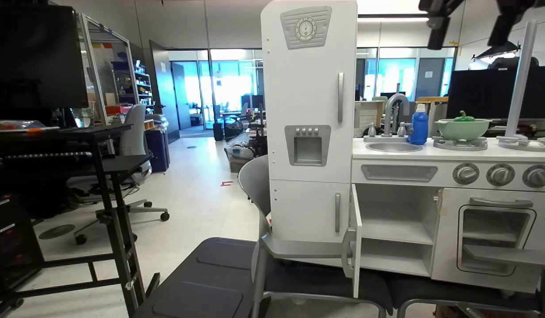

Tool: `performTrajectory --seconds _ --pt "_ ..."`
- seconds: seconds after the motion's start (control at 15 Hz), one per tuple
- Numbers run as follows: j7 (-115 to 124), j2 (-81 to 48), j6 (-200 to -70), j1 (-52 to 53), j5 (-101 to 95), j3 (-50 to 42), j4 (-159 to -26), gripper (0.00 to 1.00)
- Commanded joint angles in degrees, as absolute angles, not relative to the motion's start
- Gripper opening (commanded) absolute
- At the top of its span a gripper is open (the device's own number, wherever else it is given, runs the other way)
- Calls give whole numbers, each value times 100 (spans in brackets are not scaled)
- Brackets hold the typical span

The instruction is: Open the left top cabinet door, then put the blue bottle and the green pepper in the bottom compartment of the cabinet

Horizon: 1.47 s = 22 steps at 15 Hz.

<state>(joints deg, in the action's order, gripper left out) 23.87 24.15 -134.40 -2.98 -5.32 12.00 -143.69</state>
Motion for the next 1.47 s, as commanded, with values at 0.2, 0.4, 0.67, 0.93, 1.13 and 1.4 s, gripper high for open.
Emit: performTrajectory --seconds 0.2,0.4,0.67,0.93,1.13,1.4 --pt "4885 74 -13779 -683 -2496 1563 -12341 100" --pt "5623 -815 -13675 -219 -3225 1182 -11423 100" --pt "5969 -1599 -13709 482 -3535 638 -10593 100" --pt "6180 -2030 -13804 1028 -3805 180 -10111 100" --pt "6318 -2235 -13819 1240 -4044 -67 -9899 100" --pt "6370 -2547 -13787 1330 -4180 -256 -9533 100"
